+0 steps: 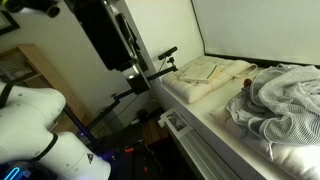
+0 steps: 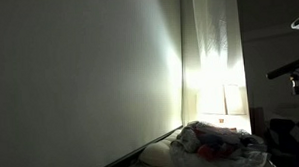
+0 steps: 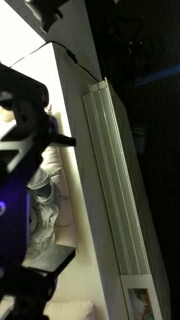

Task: Open the bag

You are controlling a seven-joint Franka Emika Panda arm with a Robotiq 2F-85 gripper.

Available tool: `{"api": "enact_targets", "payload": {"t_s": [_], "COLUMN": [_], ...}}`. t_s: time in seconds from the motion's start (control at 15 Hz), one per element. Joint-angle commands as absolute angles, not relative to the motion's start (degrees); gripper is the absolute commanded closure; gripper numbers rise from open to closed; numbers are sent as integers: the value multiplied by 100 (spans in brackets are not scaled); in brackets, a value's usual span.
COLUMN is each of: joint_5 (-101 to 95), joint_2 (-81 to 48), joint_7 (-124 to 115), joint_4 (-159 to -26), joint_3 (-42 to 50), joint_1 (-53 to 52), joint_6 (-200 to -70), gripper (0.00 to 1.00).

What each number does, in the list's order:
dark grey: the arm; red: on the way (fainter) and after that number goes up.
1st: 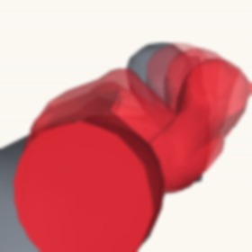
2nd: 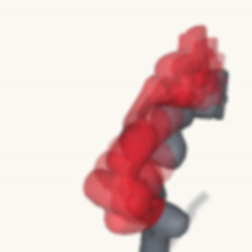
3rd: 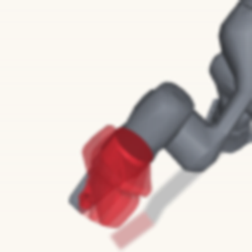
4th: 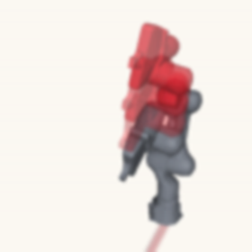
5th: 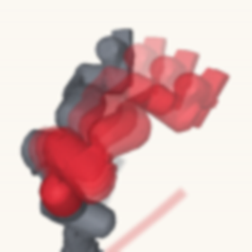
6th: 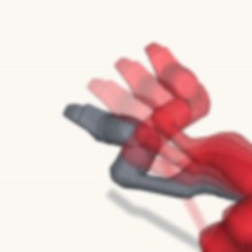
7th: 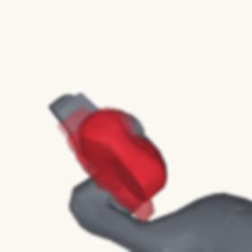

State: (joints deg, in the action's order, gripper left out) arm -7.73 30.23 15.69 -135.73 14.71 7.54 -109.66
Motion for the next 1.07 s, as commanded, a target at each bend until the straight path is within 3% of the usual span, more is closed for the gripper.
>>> {"api": "enact_targets", "payload": {"t_s": [0.0,0.67,1.0], "joint_5": [-743,-1154,-1506], "joint_2": [3011,2514,1656], "joint_7": [1596,1956,2410], "joint_4": [-13557,-13443,-13220], "joint_3": [1428,947,710], "joint_1": [813,473,206], "joint_6": [-10954,-10852,-10928], "gripper": [0,0,0]}}
